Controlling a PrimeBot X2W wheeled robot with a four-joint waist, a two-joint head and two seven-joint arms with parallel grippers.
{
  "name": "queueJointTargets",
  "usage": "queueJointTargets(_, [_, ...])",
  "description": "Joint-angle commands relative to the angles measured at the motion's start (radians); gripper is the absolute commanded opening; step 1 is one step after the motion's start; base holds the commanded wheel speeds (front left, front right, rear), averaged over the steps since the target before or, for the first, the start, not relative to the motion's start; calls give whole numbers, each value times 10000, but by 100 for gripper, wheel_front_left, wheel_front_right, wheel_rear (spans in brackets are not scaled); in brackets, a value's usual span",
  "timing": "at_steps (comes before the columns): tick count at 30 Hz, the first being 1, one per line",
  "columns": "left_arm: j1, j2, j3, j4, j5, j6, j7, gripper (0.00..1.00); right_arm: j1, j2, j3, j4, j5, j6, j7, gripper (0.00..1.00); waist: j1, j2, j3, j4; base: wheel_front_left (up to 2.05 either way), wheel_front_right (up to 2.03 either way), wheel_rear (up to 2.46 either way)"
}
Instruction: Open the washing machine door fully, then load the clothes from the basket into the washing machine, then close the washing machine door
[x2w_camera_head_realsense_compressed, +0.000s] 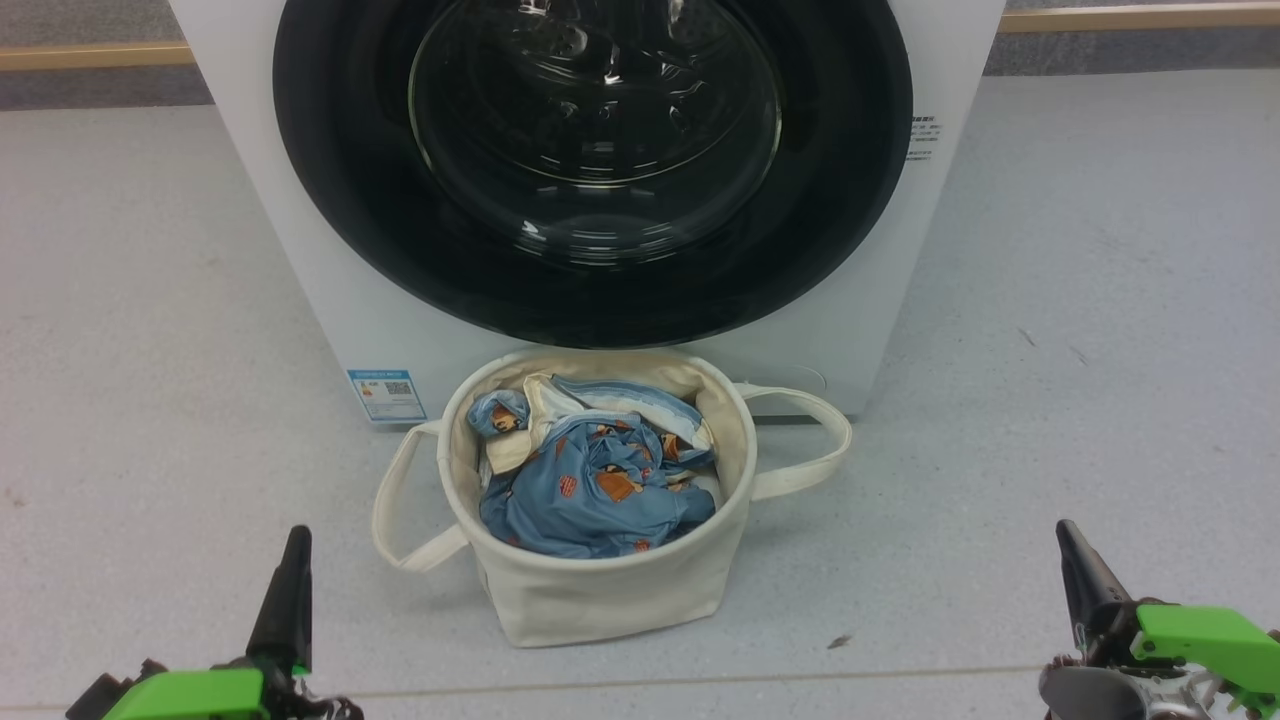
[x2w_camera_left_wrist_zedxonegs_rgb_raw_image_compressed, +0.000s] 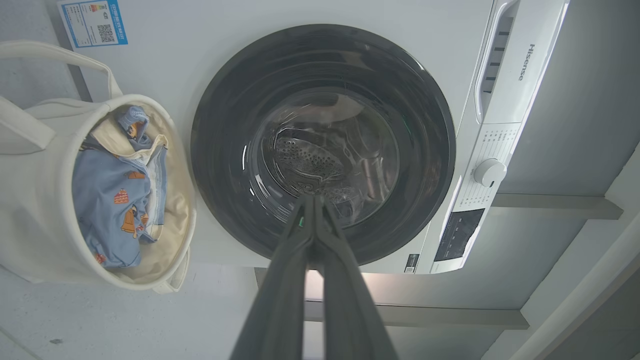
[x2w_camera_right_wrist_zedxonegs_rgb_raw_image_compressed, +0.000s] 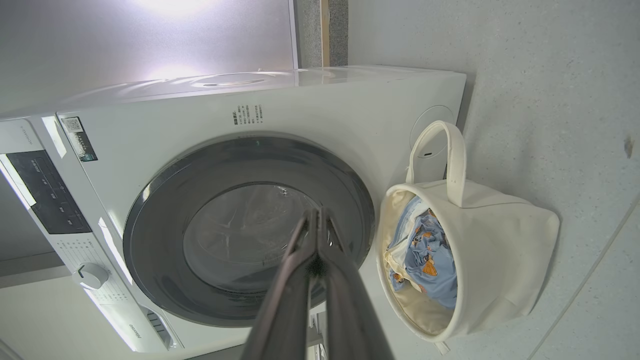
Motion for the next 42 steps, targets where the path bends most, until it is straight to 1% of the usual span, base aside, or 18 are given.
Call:
queueJointTargets(1, [-462, 76, 343, -261, 43, -69, 90, 0, -495, -83, 199, -303, -31, 113, 75, 0, 0, 0, 0, 0, 0, 0, 0])
queueJointTargets(42, [-461, 76, 337, -261, 38, -69, 86, 0, -495, -83, 200, -303, -31, 113, 74, 0, 0, 0, 0, 0, 0, 0, 0])
